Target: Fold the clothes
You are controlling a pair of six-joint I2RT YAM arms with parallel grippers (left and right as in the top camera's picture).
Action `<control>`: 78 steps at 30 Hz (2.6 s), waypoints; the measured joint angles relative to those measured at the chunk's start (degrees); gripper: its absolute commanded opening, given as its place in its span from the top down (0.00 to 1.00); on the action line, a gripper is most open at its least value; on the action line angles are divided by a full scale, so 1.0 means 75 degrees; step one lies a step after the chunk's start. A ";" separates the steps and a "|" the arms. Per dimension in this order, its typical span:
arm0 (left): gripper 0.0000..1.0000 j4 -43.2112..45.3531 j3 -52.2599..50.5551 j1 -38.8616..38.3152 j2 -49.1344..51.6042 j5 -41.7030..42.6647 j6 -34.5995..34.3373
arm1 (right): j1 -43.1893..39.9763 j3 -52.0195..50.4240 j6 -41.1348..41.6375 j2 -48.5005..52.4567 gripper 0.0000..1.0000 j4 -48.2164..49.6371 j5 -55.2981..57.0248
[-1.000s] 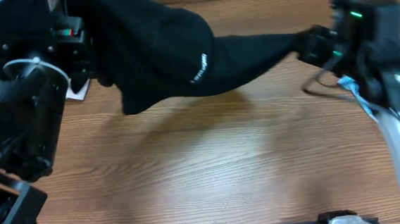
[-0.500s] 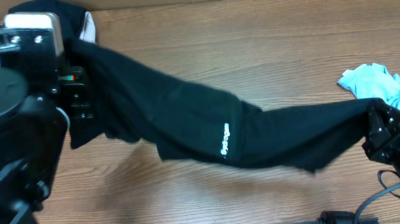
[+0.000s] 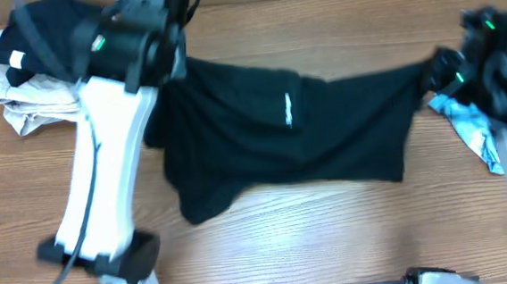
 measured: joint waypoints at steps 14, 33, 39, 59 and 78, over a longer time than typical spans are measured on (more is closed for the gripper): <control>0.00 0.1629 -0.0064 0.1513 0.2792 0.1105 0.0198 | 0.0000 -0.0125 -0.0154 0.3249 0.00 0.1241 -0.1221; 0.00 -0.1099 -0.0440 0.1428 -0.0391 0.3095 0.0326 | 0.0000 -0.1445 0.1014 -0.0717 0.00 -0.1186 0.0169; 0.00 -0.0632 -0.2384 0.1189 -0.0411 0.3209 0.0047 | 0.0000 -0.3305 0.1303 -0.0731 0.00 -0.0160 0.0236; 0.22 0.4208 -1.0124 0.0382 -0.2783 0.4106 -0.1504 | 0.0000 -0.3733 0.1239 -0.0318 0.18 0.1102 0.0245; 0.52 0.6487 -1.2056 0.0382 -0.2416 0.4351 -0.1649 | 0.0000 -0.3733 0.1236 0.0163 0.20 0.1148 0.0242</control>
